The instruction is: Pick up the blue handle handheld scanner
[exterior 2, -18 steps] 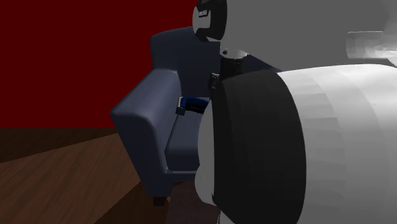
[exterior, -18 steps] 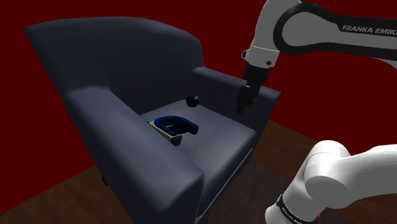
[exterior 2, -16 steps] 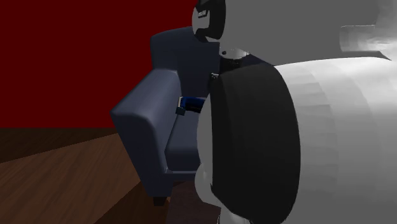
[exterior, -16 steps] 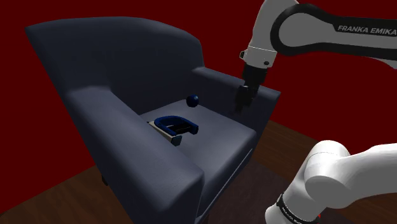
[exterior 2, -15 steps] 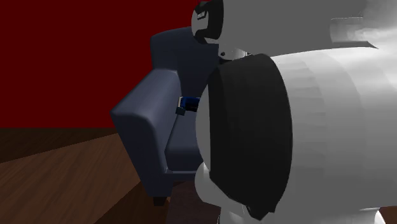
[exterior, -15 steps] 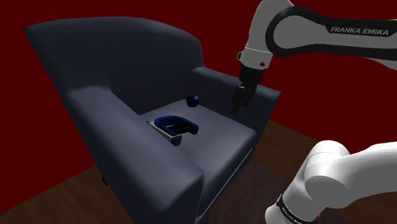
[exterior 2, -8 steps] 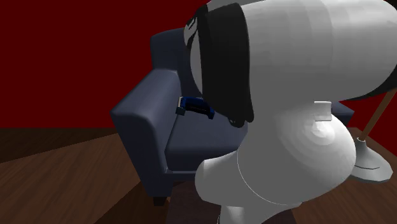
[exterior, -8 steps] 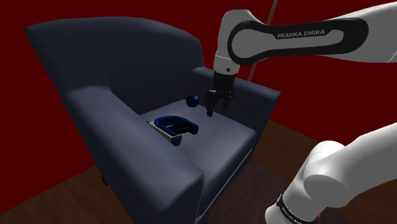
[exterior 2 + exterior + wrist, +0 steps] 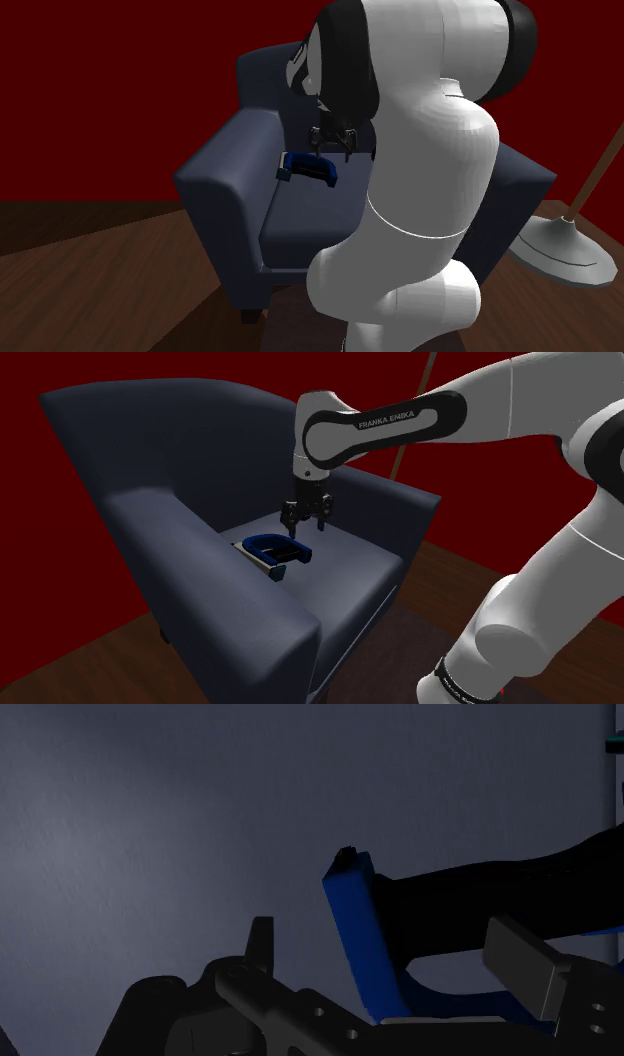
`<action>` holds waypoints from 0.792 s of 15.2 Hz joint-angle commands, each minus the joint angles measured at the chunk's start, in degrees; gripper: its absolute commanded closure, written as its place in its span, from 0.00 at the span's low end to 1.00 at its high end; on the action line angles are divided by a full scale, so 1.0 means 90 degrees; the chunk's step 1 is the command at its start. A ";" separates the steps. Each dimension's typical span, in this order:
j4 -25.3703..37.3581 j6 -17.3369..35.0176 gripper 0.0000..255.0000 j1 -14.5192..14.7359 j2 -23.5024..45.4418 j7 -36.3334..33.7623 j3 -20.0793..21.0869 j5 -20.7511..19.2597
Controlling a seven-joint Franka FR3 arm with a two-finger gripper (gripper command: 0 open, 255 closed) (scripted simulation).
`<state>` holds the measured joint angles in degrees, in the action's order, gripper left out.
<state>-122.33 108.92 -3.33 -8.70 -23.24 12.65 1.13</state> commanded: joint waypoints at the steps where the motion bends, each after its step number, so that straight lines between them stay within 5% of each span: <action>1: 0.0366 0.0099 0.00 -0.0028 0.0544 -0.0384 0.0060 -0.0134; 3: 0.0781 0.0140 0.00 -0.0034 0.1084 -0.0727 0.0080 -0.0279; 12: 0.0388 0.0759 0.00 -0.0018 0.1318 -0.0782 0.0073 -0.0344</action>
<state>-118.55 115.36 -3.49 3.10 -30.25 13.31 -1.95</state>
